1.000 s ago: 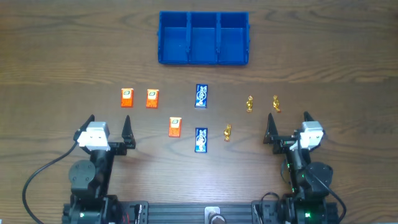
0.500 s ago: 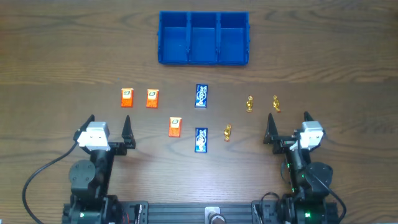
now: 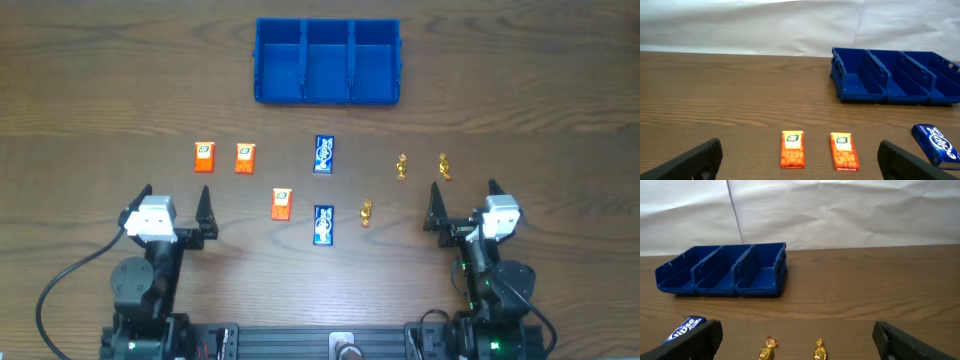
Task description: Sort Candies Into Trays
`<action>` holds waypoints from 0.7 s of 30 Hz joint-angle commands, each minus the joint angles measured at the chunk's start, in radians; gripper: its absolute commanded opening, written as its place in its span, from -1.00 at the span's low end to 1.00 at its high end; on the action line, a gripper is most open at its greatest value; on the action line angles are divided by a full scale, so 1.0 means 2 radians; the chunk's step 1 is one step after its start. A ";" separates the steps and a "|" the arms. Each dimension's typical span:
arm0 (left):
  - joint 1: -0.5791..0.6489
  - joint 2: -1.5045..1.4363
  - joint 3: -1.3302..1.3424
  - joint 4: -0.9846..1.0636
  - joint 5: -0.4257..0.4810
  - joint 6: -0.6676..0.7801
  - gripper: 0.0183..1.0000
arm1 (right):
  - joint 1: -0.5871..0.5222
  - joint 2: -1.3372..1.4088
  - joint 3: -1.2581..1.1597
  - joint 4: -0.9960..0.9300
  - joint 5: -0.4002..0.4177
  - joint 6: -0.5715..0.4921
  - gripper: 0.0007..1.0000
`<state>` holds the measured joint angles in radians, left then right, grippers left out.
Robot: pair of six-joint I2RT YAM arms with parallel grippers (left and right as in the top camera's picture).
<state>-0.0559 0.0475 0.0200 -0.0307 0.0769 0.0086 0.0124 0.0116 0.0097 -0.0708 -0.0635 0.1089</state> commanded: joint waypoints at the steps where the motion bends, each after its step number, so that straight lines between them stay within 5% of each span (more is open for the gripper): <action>1: 0.002 -0.003 -0.007 -0.020 0.010 0.007 1.00 | -0.004 -0.005 -0.001 -0.003 0.005 -0.003 1.00; 12: -0.002 -0.001 0.006 -0.029 0.003 -0.038 1.00 | -0.004 -0.005 -0.001 -0.003 0.005 -0.003 1.00; 21: -0.003 0.275 0.312 -0.238 0.012 -0.045 1.00 | -0.004 -0.005 -0.001 -0.003 0.005 -0.003 1.00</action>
<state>-0.0563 0.3557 0.4046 -0.4217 0.0765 -0.0685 0.0124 0.0093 0.0097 -0.0700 -0.0616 0.1089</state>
